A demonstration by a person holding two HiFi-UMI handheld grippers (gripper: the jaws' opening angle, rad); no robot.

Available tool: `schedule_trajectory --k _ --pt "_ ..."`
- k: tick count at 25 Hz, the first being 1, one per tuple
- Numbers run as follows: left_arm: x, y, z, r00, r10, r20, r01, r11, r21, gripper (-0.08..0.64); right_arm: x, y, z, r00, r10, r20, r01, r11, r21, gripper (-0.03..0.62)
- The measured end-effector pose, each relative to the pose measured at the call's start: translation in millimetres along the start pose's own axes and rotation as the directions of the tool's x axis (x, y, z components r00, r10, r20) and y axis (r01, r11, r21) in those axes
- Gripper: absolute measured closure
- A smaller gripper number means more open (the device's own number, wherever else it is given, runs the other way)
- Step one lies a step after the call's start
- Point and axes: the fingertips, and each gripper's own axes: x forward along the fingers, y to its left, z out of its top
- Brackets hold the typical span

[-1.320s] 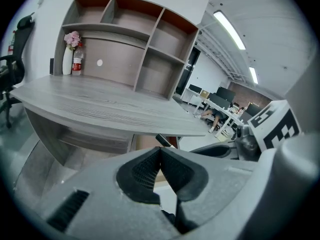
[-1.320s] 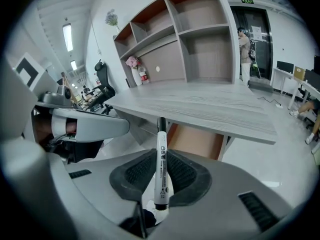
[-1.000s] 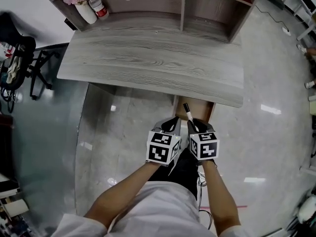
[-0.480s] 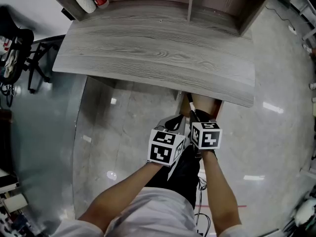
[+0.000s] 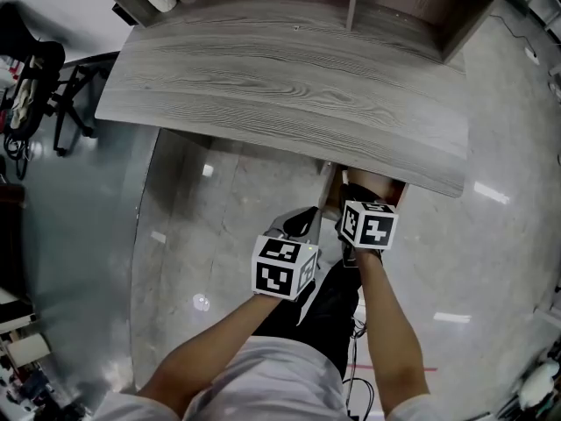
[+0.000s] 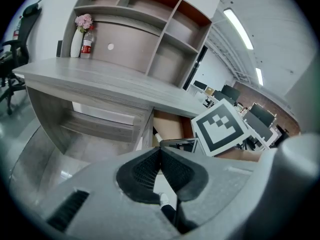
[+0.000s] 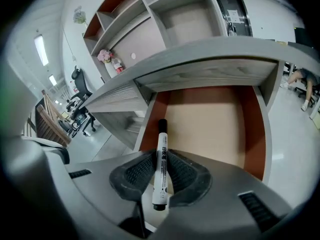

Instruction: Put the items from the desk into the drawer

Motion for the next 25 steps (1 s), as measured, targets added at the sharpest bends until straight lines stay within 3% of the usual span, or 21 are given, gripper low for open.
schedule_trajectory --k 13,25 --pt "-3 9 6 1.0 0.015 0.003 -0.015 1.0 -0.017 0.557 13 8 -5 0.998 0.012 -0.061 -0.015 0.999 -0.042 0.528" --pt "-12 -12 17 1.0 -0.029 0.007 0.029 1.0 0.006 0.555 -35 17 2 1.0 0.006 -0.009 -0.006 0.999 -0.05 0.54"
